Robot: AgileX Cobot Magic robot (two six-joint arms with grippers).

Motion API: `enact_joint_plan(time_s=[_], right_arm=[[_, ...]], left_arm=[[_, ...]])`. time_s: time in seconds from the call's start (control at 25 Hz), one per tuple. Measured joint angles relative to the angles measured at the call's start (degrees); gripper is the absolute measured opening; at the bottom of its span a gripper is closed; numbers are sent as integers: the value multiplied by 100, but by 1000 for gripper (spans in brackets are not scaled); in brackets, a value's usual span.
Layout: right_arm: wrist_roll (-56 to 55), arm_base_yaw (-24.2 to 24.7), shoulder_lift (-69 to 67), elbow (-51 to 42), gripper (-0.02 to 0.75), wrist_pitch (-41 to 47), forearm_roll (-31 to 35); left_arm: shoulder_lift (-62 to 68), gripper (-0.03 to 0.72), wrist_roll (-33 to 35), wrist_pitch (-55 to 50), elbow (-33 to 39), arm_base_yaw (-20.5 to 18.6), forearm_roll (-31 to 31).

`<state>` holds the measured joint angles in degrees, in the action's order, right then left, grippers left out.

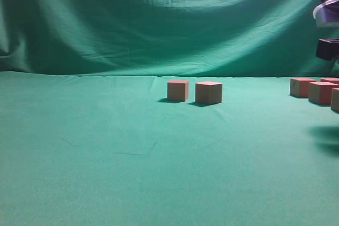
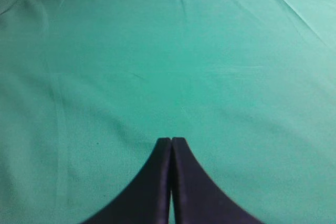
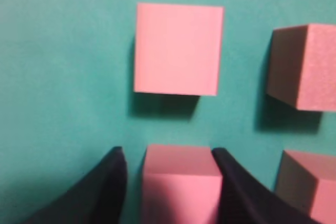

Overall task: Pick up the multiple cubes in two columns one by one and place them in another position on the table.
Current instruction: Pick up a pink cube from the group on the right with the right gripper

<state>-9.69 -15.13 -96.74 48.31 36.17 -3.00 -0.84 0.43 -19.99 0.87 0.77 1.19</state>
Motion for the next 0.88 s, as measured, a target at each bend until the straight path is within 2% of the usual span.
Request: enact_joint_plan(time_s=[0.08, 0.24, 0.4, 0.6, 0.72, 0.88], right_arm=[[10, 0, -13, 10, 265, -23, 0], [10, 0, -47, 124, 278, 128, 0], [170, 0, -84, 744, 278, 955, 40], [1079, -68, -84, 1945, 278, 2232, 922], [1472, -480, -92, 2596, 278, 2517, 1356], [1603, -1338, -269, 3581, 278, 2585, 1367]], left_arm=[[0, 0, 0, 0, 0, 0, 0], [0, 0, 0, 0, 0, 0, 0], [0, 0, 0, 0, 0, 0, 0], [0, 0, 0, 0, 0, 0, 0], [0, 0, 0, 0, 0, 0, 0], [0, 0, 0, 0, 0, 0, 0]])
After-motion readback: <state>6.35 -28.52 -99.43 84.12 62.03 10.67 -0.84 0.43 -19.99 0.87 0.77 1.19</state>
